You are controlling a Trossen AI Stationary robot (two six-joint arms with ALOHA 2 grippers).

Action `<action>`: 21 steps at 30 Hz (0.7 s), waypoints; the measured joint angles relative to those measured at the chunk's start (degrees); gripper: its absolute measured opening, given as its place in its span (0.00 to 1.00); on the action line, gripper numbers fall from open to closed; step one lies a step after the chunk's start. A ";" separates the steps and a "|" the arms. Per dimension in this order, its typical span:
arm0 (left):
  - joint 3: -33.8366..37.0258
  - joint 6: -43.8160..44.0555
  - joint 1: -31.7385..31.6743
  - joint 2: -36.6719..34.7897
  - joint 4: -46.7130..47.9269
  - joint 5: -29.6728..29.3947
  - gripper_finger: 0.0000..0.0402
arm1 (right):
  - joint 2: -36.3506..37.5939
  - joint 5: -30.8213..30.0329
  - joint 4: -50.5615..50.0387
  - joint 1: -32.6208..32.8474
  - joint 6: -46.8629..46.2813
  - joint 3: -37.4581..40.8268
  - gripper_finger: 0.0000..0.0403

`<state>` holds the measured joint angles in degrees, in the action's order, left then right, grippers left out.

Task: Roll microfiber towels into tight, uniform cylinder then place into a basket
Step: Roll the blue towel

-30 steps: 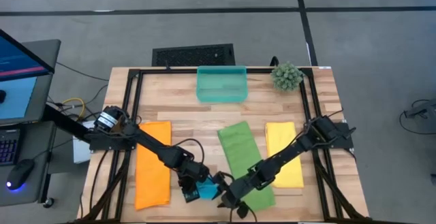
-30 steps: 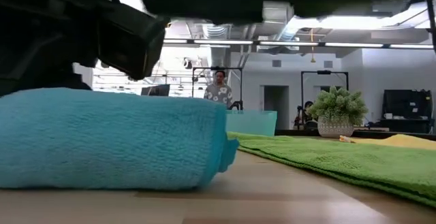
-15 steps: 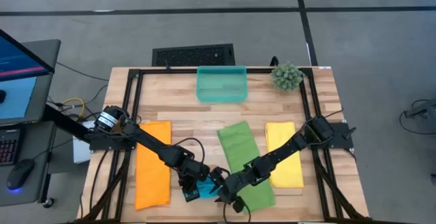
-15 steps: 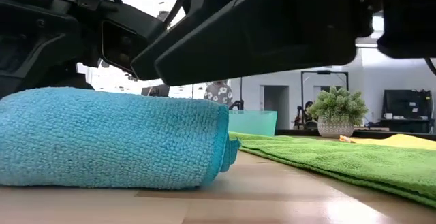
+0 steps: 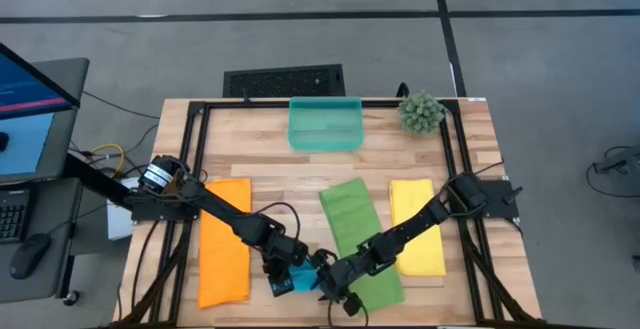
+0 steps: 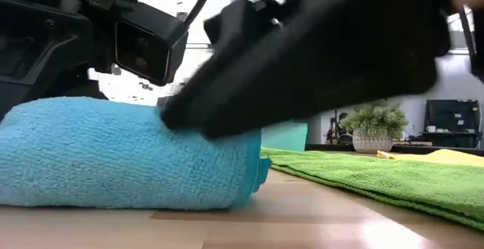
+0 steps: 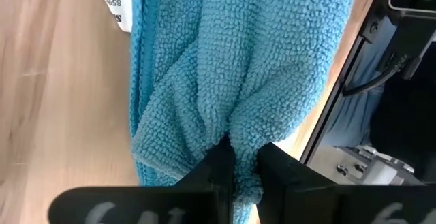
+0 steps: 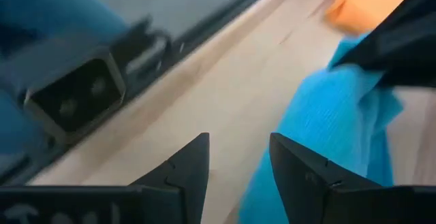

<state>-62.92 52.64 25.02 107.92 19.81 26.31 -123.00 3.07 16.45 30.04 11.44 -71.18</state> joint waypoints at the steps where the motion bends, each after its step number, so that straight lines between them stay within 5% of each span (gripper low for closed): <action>1: -0.02 0.00 0.00 0.00 -0.03 -0.04 0.04 | -0.52 -0.83 -0.43 -0.17 -0.57 0.01 0.44; 12: -0.09 0.05 0.82 -0.05 0.22 -1.18 0.04 | -0.22 -3.35 1.39 -2.07 -8.52 0.24 0.44; 21: -0.09 -0.35 1.37 -0.07 0.20 -4.12 0.04 | -0.24 -3.38 -1.19 -5.64 -24.33 0.28 0.44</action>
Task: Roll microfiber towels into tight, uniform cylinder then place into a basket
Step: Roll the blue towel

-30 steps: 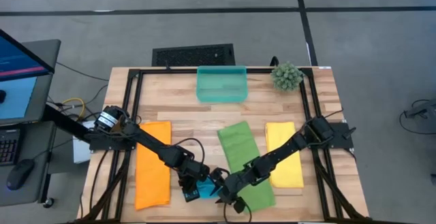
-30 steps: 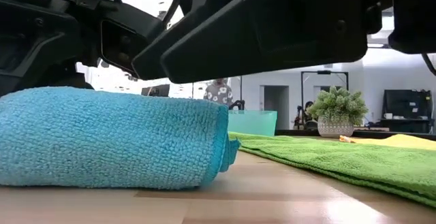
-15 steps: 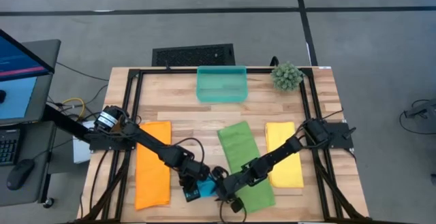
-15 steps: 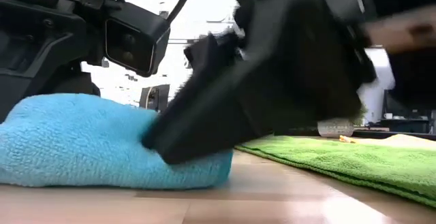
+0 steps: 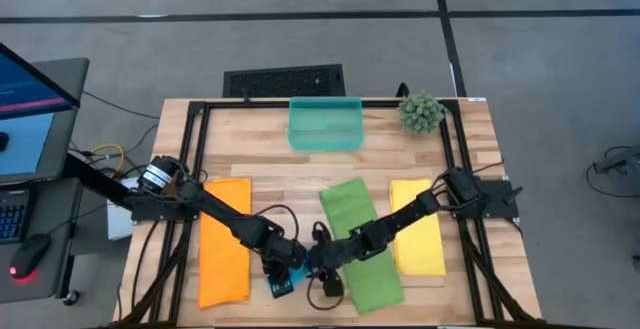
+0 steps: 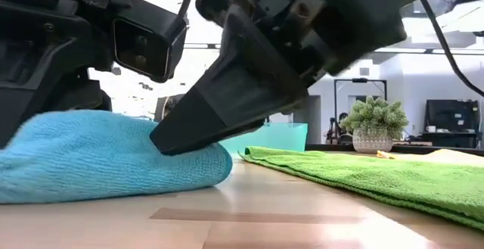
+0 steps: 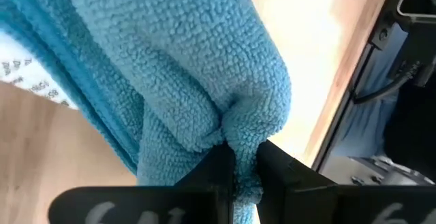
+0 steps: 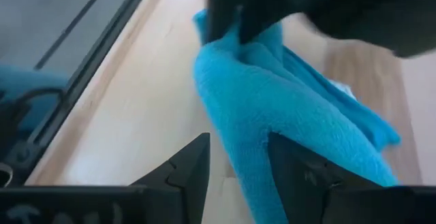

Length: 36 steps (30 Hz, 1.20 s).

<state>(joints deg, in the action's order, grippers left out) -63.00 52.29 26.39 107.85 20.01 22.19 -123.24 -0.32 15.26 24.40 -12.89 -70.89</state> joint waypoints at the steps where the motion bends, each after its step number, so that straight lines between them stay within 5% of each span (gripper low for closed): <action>1: 0.00 0.00 0.09 0.00 0.00 -0.46 0.04 | 0.00 0.00 -0.10 -0.25 -1.08 0.00 0.44; 7: 0.00 -0.13 0.48 -0.02 -0.04 -2.63 0.10 | 0.00 0.00 -1.31 -1.20 -5.05 -0.06 0.44; 19: -0.11 -2.16 1.48 -0.13 0.29 -2.99 0.40 | 0.00 0.22 -2.07 -2.43 -11.00 -0.07 0.44; 36: 0.11 -6.38 7.50 -9.72 4.90 -17.33 0.38 | 0.00 0.20 -3.27 -3.09 -14.31 -0.07 0.44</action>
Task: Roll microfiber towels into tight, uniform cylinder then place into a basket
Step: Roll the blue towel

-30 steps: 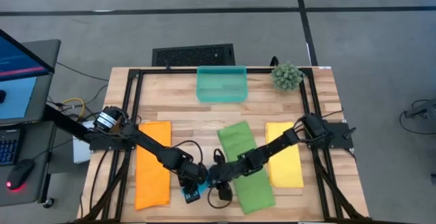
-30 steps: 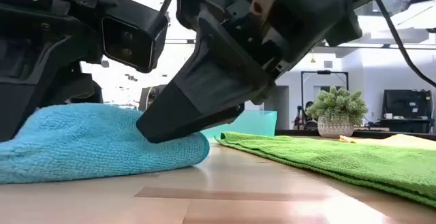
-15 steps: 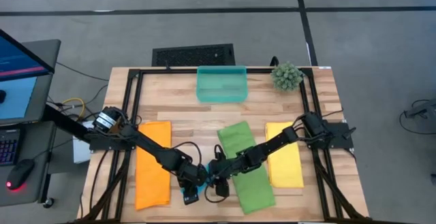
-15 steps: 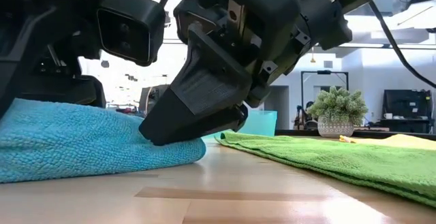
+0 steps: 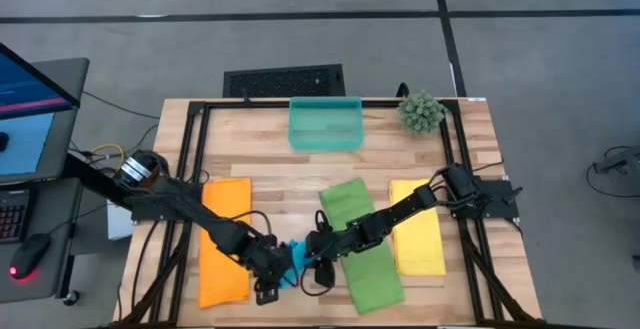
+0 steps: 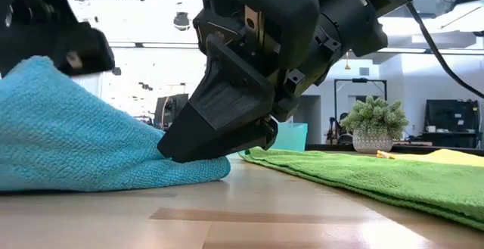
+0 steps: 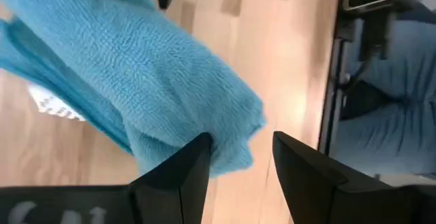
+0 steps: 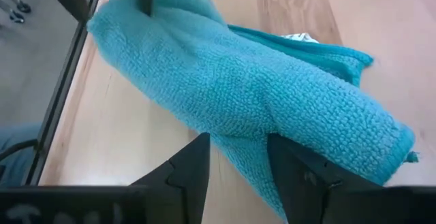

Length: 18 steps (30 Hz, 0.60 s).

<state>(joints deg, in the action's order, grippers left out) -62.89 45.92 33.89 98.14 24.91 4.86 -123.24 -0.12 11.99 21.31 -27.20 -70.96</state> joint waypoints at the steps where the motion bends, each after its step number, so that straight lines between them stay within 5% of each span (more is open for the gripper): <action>1: 0.00 -0.61 0.80 -0.70 -0.38 -1.91 0.38 | 0.00 0.00 0.00 -0.04 -0.34 0.00 0.44; 18: 0.30 -15.27 8.98 1.90 -13.99 -23.36 0.38 | -0.04 -0.05 0.09 -0.22 -2.73 0.04 0.44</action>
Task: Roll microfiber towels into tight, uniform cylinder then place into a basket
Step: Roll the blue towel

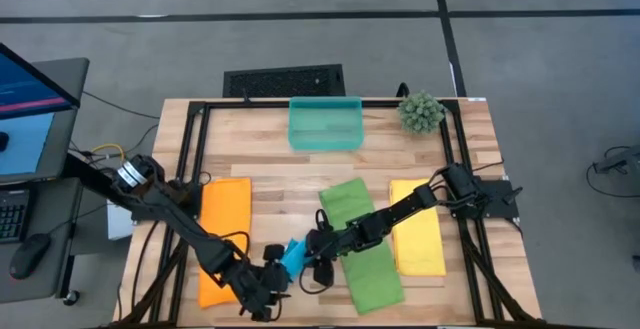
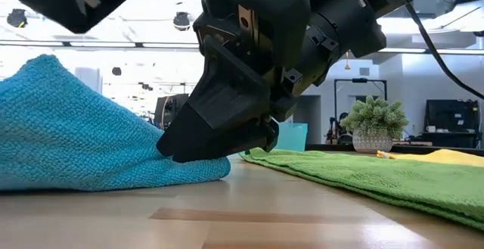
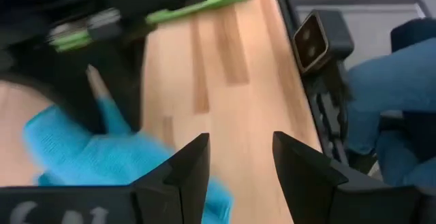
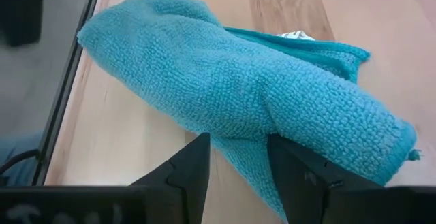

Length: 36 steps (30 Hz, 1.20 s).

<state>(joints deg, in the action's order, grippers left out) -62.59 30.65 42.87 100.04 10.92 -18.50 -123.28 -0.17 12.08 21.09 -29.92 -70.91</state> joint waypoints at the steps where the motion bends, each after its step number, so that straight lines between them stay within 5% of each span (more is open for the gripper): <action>1: -0.04 -0.17 -0.06 0.71 -0.68 0.02 0.38 | 0.00 0.02 -0.07 -0.05 -0.08 0.00 0.44; 8: 0.01 1.65 -0.38 5.96 -0.66 -2.14 0.38 | 0.00 0.02 -0.48 -0.25 -0.10 -0.02 0.44; 15: -0.04 14.93 0.09 6.13 8.38 -8.98 0.38 | 0.00 0.00 -1.23 -0.18 0.34 -0.04 0.44; 26: -0.04 35.04 2.94 6.11 16.57 -10.95 0.38 | -0.02 0.12 -0.40 -0.12 0.38 0.00 0.44; 36: 4.65 43.28 3.11 5.78 17.39 -11.36 0.38 | -0.15 1.86 -0.17 -0.14 -0.05 -1.57 0.44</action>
<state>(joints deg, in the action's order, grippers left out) -57.94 73.93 45.98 105.82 28.31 -29.85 -123.44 1.70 11.90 20.96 -29.98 -72.49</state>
